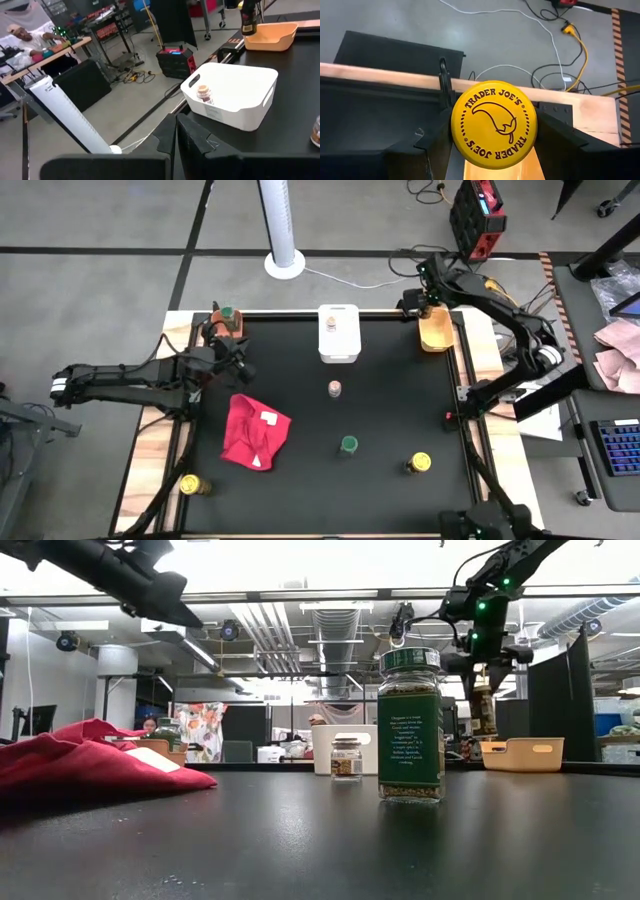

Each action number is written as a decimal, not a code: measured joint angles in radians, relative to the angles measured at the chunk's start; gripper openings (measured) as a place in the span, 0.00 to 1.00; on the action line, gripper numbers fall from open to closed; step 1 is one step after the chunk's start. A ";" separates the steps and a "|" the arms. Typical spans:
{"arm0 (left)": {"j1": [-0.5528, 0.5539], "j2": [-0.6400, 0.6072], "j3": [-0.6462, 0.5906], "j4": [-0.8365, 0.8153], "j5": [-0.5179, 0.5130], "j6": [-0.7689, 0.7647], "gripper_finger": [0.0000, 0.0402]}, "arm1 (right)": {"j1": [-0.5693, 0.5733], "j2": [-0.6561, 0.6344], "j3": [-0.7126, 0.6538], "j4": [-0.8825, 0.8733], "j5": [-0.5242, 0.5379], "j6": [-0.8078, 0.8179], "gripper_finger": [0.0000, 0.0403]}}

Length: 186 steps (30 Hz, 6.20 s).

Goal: Sort spices by type
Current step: Put the top yellow seasoning bottle into the yellow bin

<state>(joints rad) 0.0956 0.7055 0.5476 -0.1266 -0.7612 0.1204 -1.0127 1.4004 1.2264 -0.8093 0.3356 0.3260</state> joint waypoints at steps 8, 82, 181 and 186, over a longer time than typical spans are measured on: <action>0.000 0.000 0.000 0.059 -0.017 0.067 0.00 | -0.003 0.021 0.027 -0.020 0.031 0.031 0.55; 0.000 0.000 0.000 0.168 0.047 0.141 0.00 | 0.033 0.034 0.065 -0.176 0.075 0.123 0.55; 0.000 0.024 0.000 0.332 0.222 0.182 0.00 | 0.036 0.025 -0.173 0.099 0.084 -0.219 0.55; 0.000 0.024 0.000 0.332 0.222 0.182 0.00 | 0.036 0.025 -0.184 0.112 0.083 -0.188 0.55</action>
<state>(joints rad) 0.0954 0.7292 0.5476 0.2054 -0.5392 0.3027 -0.9771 1.4250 1.0424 -0.6974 0.4191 0.1384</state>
